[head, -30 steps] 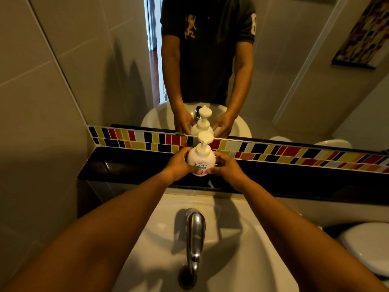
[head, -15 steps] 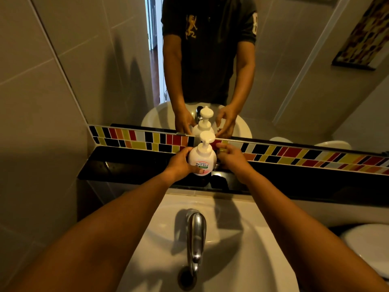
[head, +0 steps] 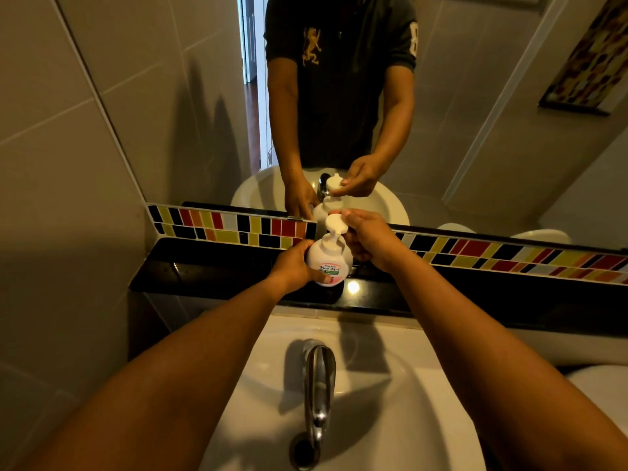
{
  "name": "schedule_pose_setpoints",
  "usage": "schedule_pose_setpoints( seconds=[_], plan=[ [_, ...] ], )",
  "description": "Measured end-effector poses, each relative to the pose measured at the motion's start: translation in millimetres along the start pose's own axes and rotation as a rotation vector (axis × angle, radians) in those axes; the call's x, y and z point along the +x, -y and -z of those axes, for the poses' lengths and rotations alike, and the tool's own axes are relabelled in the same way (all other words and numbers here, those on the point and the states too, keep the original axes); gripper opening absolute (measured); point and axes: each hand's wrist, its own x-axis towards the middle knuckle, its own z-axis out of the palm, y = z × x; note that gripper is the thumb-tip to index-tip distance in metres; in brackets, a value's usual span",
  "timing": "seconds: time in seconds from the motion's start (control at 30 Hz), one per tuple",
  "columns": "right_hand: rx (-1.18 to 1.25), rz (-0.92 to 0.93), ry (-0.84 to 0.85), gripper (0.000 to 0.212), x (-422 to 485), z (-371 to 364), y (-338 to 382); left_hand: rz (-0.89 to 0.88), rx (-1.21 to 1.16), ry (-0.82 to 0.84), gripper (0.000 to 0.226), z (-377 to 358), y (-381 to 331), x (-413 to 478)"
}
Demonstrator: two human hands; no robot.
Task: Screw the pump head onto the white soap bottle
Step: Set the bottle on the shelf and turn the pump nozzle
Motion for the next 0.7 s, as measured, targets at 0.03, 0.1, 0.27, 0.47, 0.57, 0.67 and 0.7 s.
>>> schedule_pose_setpoints(
  seconds=[0.03,0.1,0.27,0.47,0.57,0.67,0.7],
  plan=[
    [-0.007,0.006,-0.004,0.037,-0.1,0.0,0.7,-0.001,0.004,0.004,0.069,0.0,-0.1,0.6],
    [-0.016,0.014,-0.008,0.037,-0.2,-0.3,2.0,-0.007,0.01,0.009,0.068,0.7,-0.6,0.8],
    [-0.031,0.024,-0.011,0.037,-0.7,-0.7,3.4,-0.013,0.021,0.014,0.066,1.8,-1.4,0.9],
    [-0.041,0.019,-0.019,0.037,1.6,-0.2,3.2,-0.017,0.03,0.008,0.066,1.4,-0.1,2.2],
    [-0.013,0.003,-0.013,0.037,-0.7,-0.9,4.2,-0.014,0.026,0.007,0.067,0.5,0.7,2.6],
    [0.033,-0.019,-0.011,0.041,-3.8,-1.5,3.4,-0.004,0.022,0.008,0.068,0.3,-0.5,1.1],
    [0.049,-0.03,-0.027,0.044,-4.9,-1.8,3.1,0.0,0.008,0.006,0.069,0.2,0.1,1.2]
  ],
)
